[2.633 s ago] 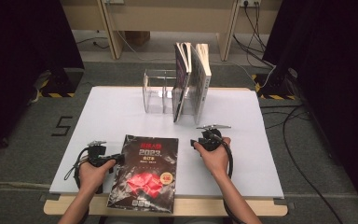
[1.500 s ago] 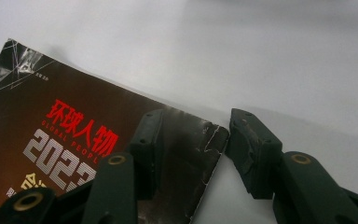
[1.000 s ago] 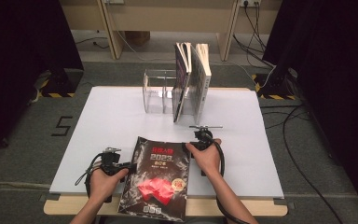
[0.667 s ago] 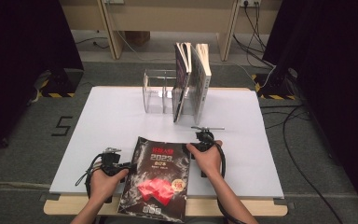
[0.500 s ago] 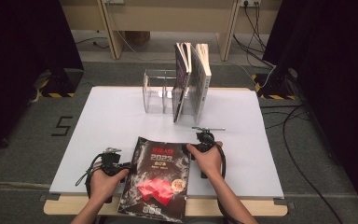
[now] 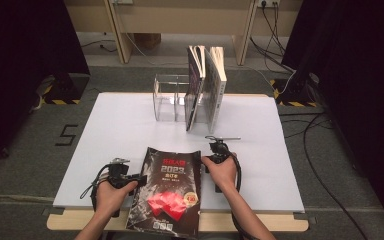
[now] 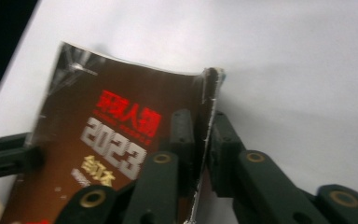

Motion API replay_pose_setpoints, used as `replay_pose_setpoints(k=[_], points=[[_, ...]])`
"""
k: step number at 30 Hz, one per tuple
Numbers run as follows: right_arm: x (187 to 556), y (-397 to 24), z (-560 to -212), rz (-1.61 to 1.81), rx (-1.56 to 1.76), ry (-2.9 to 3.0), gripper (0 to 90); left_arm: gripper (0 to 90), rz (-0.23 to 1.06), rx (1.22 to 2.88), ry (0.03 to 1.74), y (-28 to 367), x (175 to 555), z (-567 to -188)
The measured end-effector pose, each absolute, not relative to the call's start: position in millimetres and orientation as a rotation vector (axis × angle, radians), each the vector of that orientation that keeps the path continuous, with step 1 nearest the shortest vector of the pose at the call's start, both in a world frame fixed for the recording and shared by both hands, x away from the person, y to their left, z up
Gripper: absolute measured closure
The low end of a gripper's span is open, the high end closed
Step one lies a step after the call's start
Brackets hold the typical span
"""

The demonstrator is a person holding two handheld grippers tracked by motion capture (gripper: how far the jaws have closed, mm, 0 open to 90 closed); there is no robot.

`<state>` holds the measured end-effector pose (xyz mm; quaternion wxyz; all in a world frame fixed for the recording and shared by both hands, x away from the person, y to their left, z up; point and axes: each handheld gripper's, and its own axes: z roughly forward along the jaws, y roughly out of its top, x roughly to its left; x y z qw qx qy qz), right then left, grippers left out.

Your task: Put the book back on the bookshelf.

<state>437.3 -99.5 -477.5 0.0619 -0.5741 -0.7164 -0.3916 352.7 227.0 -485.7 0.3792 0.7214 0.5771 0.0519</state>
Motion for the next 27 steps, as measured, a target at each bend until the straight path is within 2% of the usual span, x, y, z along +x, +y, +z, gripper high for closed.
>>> replay_pose_setpoints(k=[12,27], points=[[438,-98,-459,-1.292,-1.689,-2.134,87.4,55.2,0.176,1.784,1.443,234,351,-469],[434,-98,-399,-1.553,-1.660,-2.210,87.4,49.0,0.207,1.745,1.425,236,350,-460]])
